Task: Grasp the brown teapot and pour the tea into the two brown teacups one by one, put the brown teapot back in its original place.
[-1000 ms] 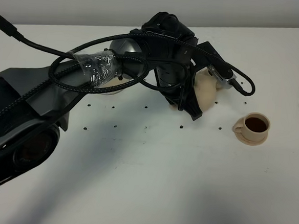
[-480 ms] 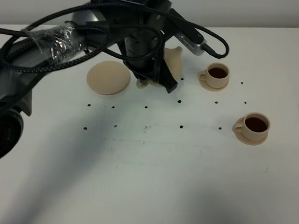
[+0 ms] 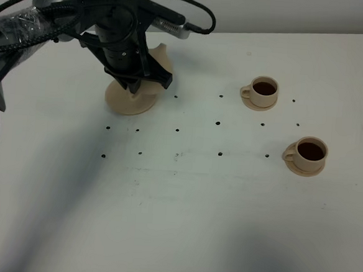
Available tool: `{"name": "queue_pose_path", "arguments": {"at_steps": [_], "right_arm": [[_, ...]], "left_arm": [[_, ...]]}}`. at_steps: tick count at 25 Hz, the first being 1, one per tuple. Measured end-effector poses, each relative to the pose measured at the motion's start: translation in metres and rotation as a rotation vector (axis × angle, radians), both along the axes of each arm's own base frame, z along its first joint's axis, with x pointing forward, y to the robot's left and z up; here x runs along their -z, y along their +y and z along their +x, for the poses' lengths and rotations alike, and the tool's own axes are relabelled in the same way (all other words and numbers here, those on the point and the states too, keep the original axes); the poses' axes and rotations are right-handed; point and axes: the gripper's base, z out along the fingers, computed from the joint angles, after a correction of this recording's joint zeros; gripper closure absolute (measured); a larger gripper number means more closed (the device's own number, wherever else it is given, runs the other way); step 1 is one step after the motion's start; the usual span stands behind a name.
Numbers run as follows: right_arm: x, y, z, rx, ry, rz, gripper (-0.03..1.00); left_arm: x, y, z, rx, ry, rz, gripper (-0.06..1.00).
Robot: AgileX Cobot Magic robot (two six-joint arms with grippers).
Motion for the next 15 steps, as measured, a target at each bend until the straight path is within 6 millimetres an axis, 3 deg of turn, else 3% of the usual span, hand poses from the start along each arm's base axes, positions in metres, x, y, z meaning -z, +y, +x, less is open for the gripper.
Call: {"name": "queue_pose_path", "arguments": {"at_steps": [8, 15], "right_arm": [[0.0, 0.0, 0.0, 0.0, 0.0, 0.0, 0.49], [0.0, 0.0, 0.0, 0.0, 0.0, 0.0, 0.49]], "left_arm": [[0.032, 0.015, -0.002, -0.093, -0.016, 0.029, 0.81], [0.032, 0.021, 0.0, -0.141, -0.053, 0.053, 0.81]]}}
